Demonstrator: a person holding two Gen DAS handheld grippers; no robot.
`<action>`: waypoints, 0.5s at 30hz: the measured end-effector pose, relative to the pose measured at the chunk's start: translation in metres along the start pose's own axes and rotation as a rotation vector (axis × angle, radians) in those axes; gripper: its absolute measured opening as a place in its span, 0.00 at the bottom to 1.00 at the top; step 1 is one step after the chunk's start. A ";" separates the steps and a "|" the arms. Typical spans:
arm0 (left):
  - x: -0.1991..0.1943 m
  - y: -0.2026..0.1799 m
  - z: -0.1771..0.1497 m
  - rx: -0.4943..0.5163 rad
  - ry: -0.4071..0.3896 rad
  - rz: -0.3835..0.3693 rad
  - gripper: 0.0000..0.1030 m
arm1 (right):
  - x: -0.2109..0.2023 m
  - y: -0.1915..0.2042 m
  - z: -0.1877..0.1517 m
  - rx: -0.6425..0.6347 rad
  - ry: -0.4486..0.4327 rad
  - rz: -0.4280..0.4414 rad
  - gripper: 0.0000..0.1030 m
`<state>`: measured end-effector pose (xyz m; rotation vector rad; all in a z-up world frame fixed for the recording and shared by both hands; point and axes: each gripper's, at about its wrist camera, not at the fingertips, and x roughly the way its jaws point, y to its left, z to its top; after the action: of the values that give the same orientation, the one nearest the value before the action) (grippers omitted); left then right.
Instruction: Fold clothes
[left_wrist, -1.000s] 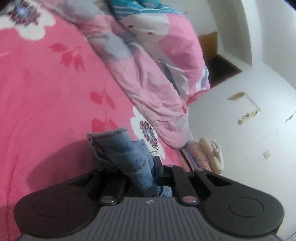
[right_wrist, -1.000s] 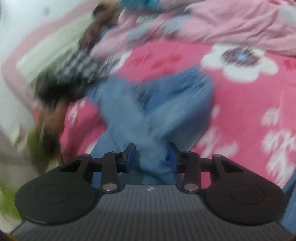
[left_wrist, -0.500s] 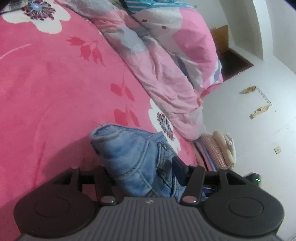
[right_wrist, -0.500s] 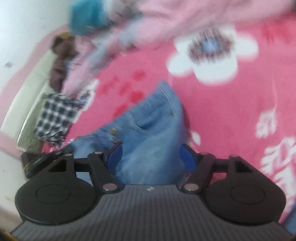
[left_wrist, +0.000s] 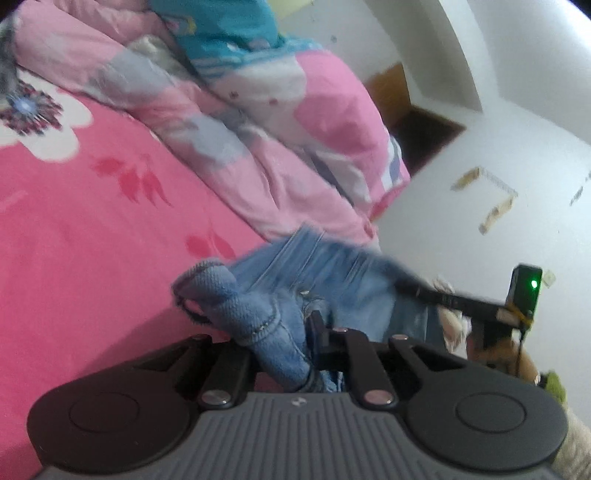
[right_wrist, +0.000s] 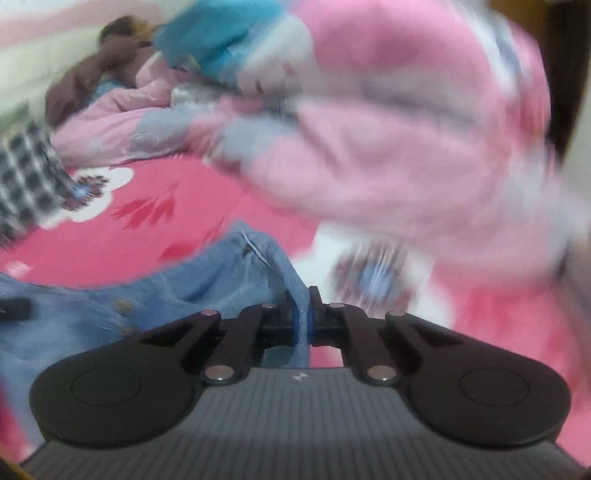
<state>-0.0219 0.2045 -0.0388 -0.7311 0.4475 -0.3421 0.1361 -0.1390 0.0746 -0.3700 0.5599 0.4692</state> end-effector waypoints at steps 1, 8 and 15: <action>-0.008 0.004 0.003 0.000 -0.018 0.014 0.10 | 0.009 0.002 0.016 -0.035 -0.023 -0.006 0.02; -0.057 0.037 0.011 0.022 -0.052 0.236 0.10 | 0.095 0.048 0.093 -0.118 -0.072 0.131 0.03; -0.066 0.073 0.003 -0.078 -0.002 0.372 0.14 | 0.223 0.131 0.066 -0.114 0.126 0.263 0.05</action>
<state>-0.0657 0.2867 -0.0706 -0.7074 0.5861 0.0252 0.2624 0.0714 -0.0305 -0.4389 0.7101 0.7372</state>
